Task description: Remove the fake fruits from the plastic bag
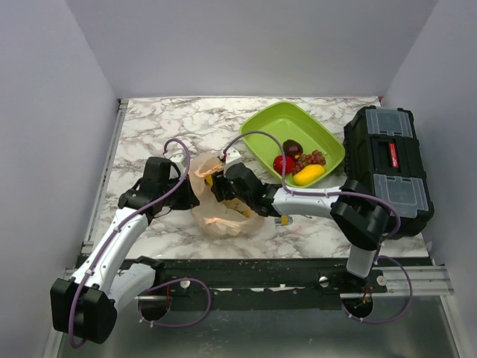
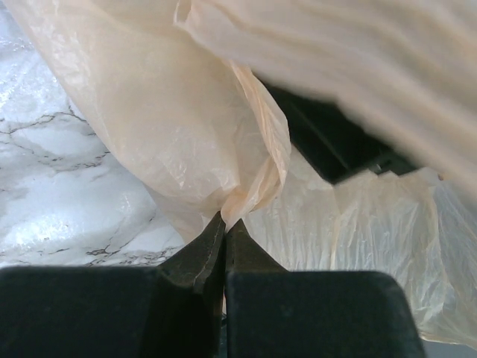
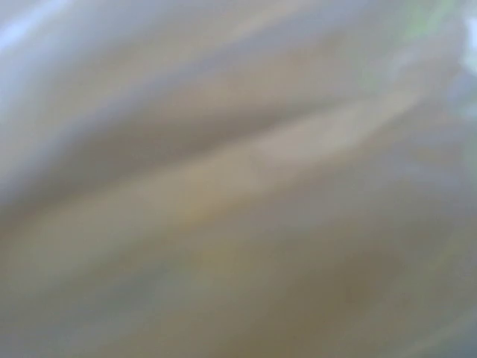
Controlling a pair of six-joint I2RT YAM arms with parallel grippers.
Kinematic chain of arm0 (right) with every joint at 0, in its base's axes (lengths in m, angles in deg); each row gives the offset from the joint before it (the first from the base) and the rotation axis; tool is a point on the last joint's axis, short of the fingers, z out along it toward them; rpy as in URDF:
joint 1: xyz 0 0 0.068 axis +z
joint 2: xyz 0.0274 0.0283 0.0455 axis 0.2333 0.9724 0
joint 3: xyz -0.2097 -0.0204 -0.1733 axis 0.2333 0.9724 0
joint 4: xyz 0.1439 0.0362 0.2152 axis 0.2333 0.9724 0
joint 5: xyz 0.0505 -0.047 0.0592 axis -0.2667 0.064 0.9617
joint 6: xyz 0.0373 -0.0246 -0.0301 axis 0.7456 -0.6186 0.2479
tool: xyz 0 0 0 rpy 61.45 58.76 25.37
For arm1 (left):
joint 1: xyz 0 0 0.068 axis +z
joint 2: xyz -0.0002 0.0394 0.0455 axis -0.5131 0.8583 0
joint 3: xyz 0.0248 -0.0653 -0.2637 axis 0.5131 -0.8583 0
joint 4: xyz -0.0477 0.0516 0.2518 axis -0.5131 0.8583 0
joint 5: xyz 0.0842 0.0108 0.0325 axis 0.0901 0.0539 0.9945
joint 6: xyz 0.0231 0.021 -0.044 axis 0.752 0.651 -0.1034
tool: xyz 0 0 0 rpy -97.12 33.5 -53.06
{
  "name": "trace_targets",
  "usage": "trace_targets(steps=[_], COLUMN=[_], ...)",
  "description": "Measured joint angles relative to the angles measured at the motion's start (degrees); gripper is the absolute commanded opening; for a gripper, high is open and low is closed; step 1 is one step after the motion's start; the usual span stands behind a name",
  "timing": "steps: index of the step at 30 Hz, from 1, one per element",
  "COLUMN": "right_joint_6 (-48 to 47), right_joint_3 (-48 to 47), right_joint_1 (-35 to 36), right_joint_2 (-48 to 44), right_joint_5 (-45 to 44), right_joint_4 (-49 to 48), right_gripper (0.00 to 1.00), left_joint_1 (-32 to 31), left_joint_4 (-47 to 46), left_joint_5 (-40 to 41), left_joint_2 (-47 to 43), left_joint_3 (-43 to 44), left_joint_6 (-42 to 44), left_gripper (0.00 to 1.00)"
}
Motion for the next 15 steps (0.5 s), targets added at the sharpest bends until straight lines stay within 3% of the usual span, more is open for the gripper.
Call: trace_targets(steps=[8,15], right_joint_6=[2.9,2.7], right_joint_3=[4.2,7.0], right_joint_1=[0.0,0.6], right_joint_2=[-4.0,-9.5], right_joint_5=[16.7,24.1], right_joint_4=[0.0,0.0], right_gripper=[0.18,0.22], left_joint_1=[0.0,0.0], left_joint_4=[0.0,0.0], left_joint_5=[0.0,0.0], left_joint_2=[0.0,0.0], left_joint_3=[0.0,0.0], left_joint_6=[0.0,0.0], left_gripper=[0.0,0.0])
